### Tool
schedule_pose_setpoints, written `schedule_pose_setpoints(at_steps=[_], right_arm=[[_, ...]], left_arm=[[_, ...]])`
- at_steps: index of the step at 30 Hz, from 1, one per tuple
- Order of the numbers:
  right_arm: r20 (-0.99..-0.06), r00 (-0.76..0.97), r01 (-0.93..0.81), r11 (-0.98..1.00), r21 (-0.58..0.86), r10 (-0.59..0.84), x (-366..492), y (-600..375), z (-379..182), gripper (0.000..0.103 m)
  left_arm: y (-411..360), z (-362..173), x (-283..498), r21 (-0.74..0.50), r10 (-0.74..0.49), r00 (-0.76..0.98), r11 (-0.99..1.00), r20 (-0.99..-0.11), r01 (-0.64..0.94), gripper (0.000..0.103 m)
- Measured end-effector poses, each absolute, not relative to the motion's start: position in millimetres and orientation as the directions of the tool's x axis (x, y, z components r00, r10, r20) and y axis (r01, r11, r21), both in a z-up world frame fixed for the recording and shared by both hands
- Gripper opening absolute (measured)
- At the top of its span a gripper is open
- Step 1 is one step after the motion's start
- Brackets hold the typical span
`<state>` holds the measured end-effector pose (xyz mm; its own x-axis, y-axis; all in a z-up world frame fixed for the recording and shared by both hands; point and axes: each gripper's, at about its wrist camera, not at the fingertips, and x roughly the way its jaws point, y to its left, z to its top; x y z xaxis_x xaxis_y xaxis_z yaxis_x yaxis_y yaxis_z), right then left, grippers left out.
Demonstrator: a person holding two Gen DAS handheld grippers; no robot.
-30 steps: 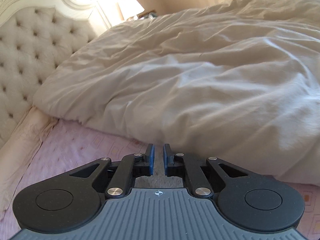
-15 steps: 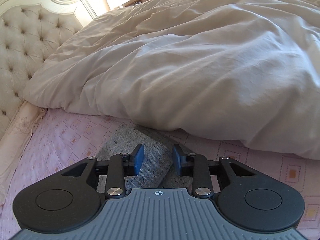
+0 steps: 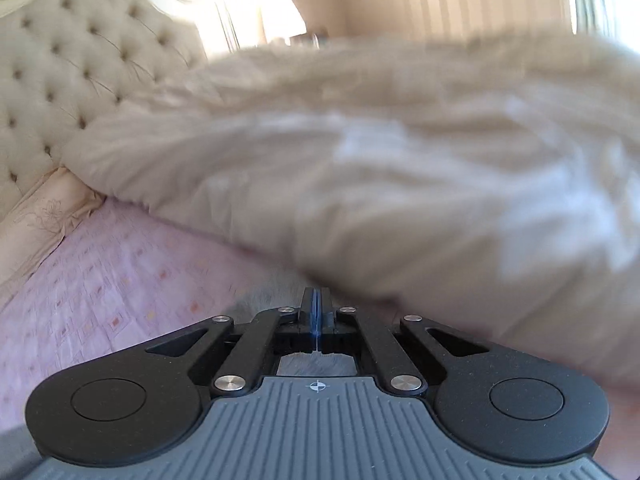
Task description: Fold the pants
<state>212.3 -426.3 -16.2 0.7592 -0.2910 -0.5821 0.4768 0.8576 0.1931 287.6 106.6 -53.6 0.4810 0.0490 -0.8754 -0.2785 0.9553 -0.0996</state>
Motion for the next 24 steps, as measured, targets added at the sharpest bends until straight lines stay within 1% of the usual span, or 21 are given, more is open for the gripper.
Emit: schedule_pose_setpoints(at_steps=[2, 4, 6, 8, 11, 12, 14, 15, 16, 17, 18, 19, 20, 21, 22, 23, 24], right_arm=[[-0.565, 0.778, 0.434, 0.886, 0.165, -0.275, 210, -423, -7, 0.005], [-0.603, 0.769, 0.384, 0.907, 0.172, -0.212, 223, -421, -6, 0.033], [-0.624, 0.762, 0.359, 0.915, 0.184, -0.174, 242, -415, -11, 0.040], [-0.659, 0.734, 0.377, 0.905, 0.198, -0.161, 265, -412, -20, 0.040], [-0.686, 0.698, 0.483, 0.843, 0.238, -0.205, 290, -410, -31, 0.040], [-0.694, 0.683, 0.525, 0.815, 0.247, -0.229, 296, -411, -35, 0.042], [-0.719, 0.636, 0.592, 0.774, 0.223, -0.279, 312, -408, -43, 0.051], [-0.740, 0.595, 0.622, 0.764, 0.175, -0.314, 321, -406, -47, 0.063], [-0.766, 0.537, 0.649, 0.753, 0.109, -0.352, 331, -404, -53, 0.068], [-0.786, 0.488, 0.669, 0.741, 0.058, -0.379, 338, -402, -59, 0.068], [-0.807, 0.453, 0.681, 0.731, 0.039, -0.378, 341, -402, -66, 0.068], [-0.828, 0.423, 0.698, 0.715, 0.038, -0.368, 342, -404, -71, 0.063], [-0.833, 0.415, 0.709, 0.704, 0.045, -0.366, 339, -406, -73, 0.044], [-0.824, 0.421, 0.707, 0.706, 0.036, -0.380, 335, -405, -71, 0.034], [-0.814, 0.440, 0.695, 0.718, 0.042, -0.379, 329, -405, -68, 0.020], [-0.809, 0.469, 0.680, 0.729, 0.076, -0.354, 321, -406, -64, 0.014], [-0.793, 0.512, 0.663, 0.739, 0.121, -0.329, 311, -406, -57, 0.013]], left_arm=[[106, -54, 287, -0.097, 0.048, 0.484, 0.958, -0.874, -0.271, 0.011], [104, -54, 287, -0.087, 0.055, 0.487, 0.961, -0.871, -0.264, 0.011], [103, -55, 286, -0.083, 0.059, 0.491, 0.961, -0.869, -0.263, 0.011], [103, -55, 286, -0.086, 0.059, 0.493, 0.960, -0.868, -0.266, 0.011], [104, -55, 286, -0.094, 0.054, 0.493, 0.958, -0.868, -0.270, 0.011], [105, -55, 286, -0.097, 0.052, 0.493, 0.958, -0.869, -0.271, 0.011], [105, -55, 286, -0.102, 0.049, 0.495, 0.957, -0.868, -0.272, 0.011], [105, -56, 285, -0.101, 0.049, 0.497, 0.957, -0.866, -0.271, 0.011], [105, -56, 285, -0.097, 0.052, 0.499, 0.959, -0.865, -0.268, 0.011], [104, -56, 284, -0.092, 0.055, 0.503, 0.960, -0.863, -0.263, 0.011], [103, -57, 283, -0.087, 0.057, 0.506, 0.963, -0.861, -0.257, 0.011], [103, -57, 282, -0.084, 0.058, 0.509, 0.965, -0.859, -0.250, 0.011], [103, -57, 282, -0.082, 0.057, 0.511, 0.966, -0.858, -0.245, 0.011], [104, -57, 281, -0.084, 0.053, 0.512, 0.967, -0.857, -0.242, 0.011], [105, -57, 281, -0.089, 0.048, 0.514, 0.967, -0.857, -0.239, 0.011], [107, -57, 281, -0.095, 0.042, 0.514, 0.967, -0.857, -0.238, 0.011], [108, -56, 280, -0.100, 0.037, 0.515, 0.966, -0.856, -0.237, 0.011]])
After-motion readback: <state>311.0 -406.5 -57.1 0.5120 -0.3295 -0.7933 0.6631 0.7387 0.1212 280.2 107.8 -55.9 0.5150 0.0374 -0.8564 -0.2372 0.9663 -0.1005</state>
